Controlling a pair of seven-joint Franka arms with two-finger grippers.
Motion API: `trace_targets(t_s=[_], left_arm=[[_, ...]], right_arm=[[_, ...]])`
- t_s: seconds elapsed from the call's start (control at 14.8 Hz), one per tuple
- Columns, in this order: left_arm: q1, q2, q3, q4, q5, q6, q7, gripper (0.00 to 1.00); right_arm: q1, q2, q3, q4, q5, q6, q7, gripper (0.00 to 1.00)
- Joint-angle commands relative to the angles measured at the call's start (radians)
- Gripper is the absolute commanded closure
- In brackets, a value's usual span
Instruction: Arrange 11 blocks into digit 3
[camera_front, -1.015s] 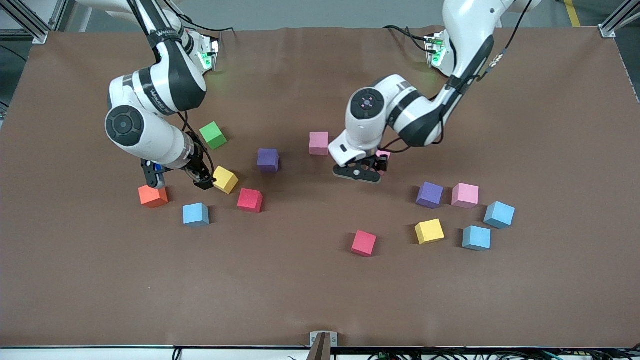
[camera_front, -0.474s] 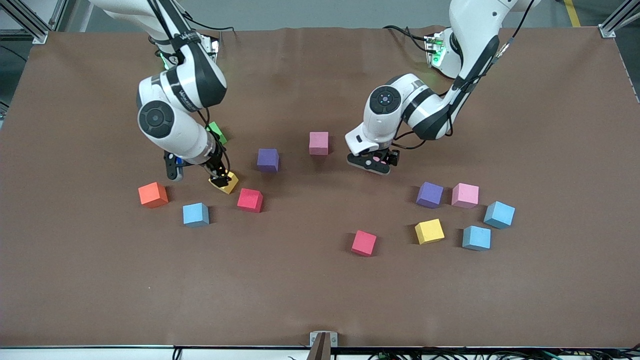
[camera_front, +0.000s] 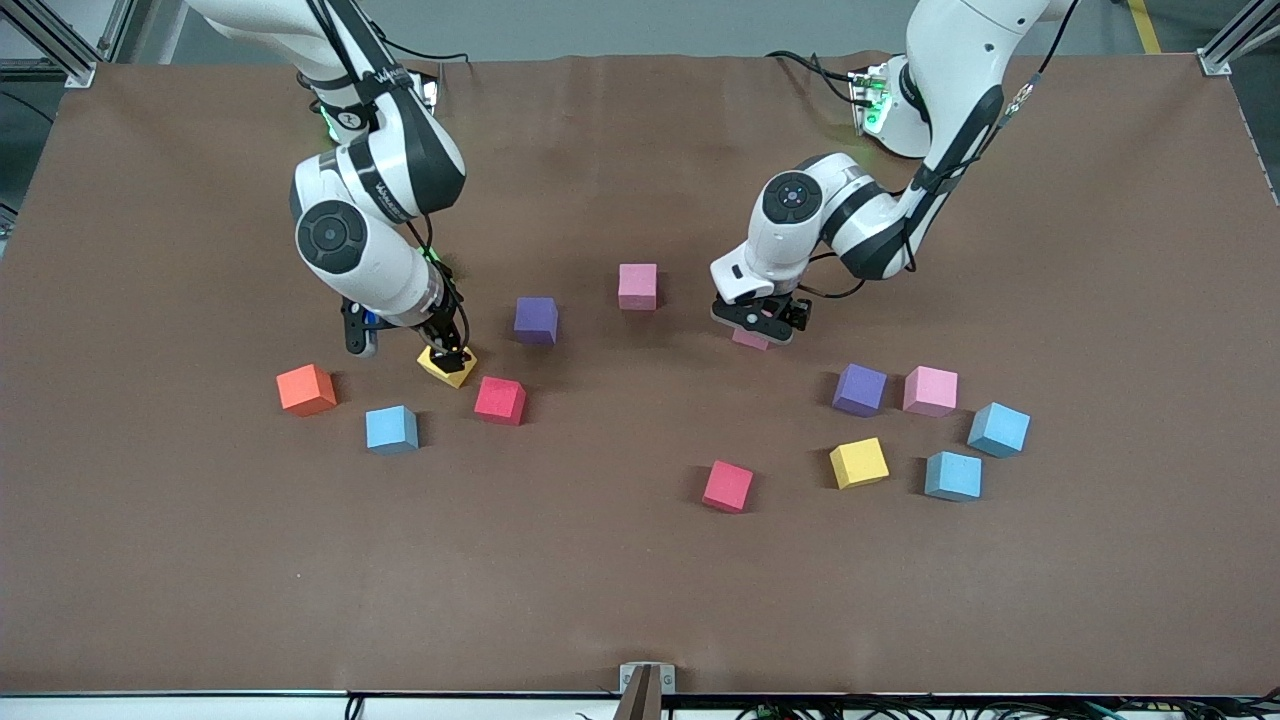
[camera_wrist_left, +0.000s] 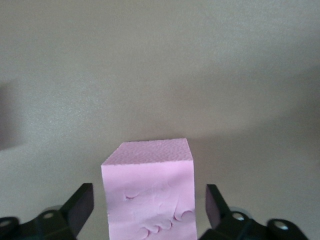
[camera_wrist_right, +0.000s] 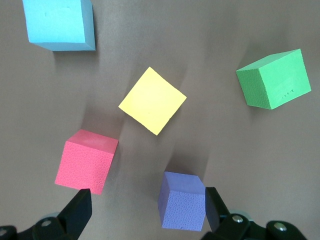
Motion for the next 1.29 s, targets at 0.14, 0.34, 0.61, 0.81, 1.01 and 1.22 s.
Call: trace_targets(t_s=[0.14, 0.34, 0.61, 0.81, 1.01, 1.22], left_arm=[[0.008, -0.029, -0.008, -0.020, 0.019, 0.012, -0.019, 0.29], [-0.004, -0.032, -0.011, -0.002, 0.019, 0.011, -0.270, 0.48], [-0.006, -0.036, -0.035, 0.020, 0.017, 0.006, -0.552, 0.48], [-0.006, -0.042, -0.049, 0.020, 0.016, 0.000, -0.729, 0.48], [-0.006, -0.042, -0.064, 0.020, 0.014, -0.012, -0.972, 0.48], [-0.008, -0.038, -0.081, 0.022, 0.001, -0.014, -1.201, 0.48]], right_arm=[[0.018, 0.003, -0.006, -0.018, 0.018, 0.029, 0.047, 0.00], [0.034, 0.018, -0.006, -0.021, 0.018, 0.053, 0.091, 0.00], [0.088, 0.078, -0.006, -0.021, 0.018, 0.133, 0.174, 0.00], [0.125, 0.089, -0.006, -0.063, 0.018, 0.205, 0.205, 0.00], [0.154, 0.089, -0.008, -0.100, 0.018, 0.227, 0.223, 0.00], [0.185, 0.086, -0.008, -0.134, 0.018, 0.240, 0.243, 0.00]])
